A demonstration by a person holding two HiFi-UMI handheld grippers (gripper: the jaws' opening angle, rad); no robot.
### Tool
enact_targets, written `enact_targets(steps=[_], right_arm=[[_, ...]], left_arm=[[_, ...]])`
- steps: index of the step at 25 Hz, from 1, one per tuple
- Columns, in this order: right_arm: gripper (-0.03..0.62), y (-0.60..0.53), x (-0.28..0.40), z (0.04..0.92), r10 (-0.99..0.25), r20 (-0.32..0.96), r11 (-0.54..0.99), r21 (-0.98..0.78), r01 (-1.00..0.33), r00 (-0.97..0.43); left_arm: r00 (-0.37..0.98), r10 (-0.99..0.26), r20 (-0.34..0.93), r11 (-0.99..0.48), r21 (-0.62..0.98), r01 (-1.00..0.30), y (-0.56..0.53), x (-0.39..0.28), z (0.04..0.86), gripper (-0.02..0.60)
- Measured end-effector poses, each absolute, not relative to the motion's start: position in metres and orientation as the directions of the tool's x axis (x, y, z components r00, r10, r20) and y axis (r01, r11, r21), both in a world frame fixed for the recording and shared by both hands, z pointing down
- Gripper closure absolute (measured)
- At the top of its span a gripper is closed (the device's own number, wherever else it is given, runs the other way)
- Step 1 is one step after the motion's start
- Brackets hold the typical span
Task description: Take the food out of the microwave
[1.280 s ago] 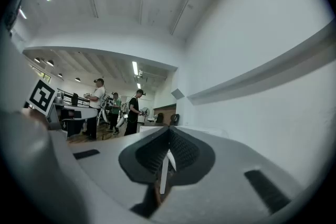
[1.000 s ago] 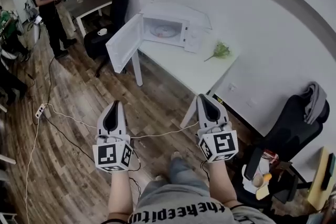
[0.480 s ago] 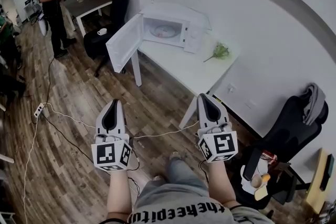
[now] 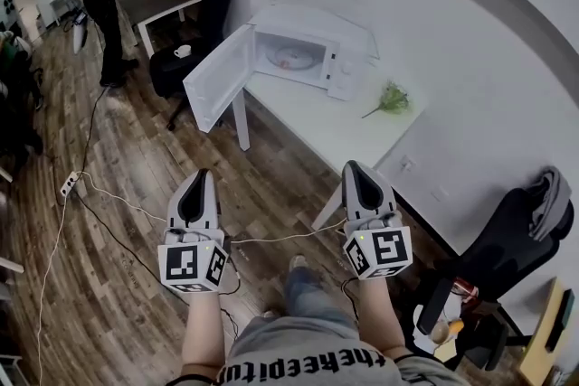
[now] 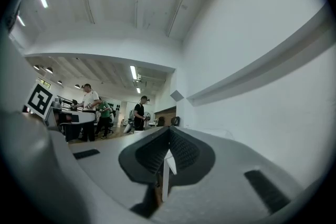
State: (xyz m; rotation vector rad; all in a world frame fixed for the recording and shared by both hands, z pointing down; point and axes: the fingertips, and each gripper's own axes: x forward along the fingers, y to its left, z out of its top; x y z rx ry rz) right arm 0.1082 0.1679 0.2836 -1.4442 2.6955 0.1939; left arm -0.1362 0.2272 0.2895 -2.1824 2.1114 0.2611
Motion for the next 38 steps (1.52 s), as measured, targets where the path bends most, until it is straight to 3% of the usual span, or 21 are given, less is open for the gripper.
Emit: enact_targets(steps=[20, 38], right_arm=[[0.591, -0.030, 0.111, 0.268, -0.770, -0.155, 0.616, 0.069, -0.784, -0.619], [0.590, -0.102, 0.110, 0.285, -0.744, -0.144, 0.656, 0.024, -0.754, -0.652]], left_arm=[[-0.040, -0.977, -0.211, 0.035, 0.028, -0.999, 0.052, -0.125, 0.273, 0.568], [-0.039, -0.980, -0.196, 0.040, -0.004, -0.999, -0.015, -0.107, 0.274, 0.568]])
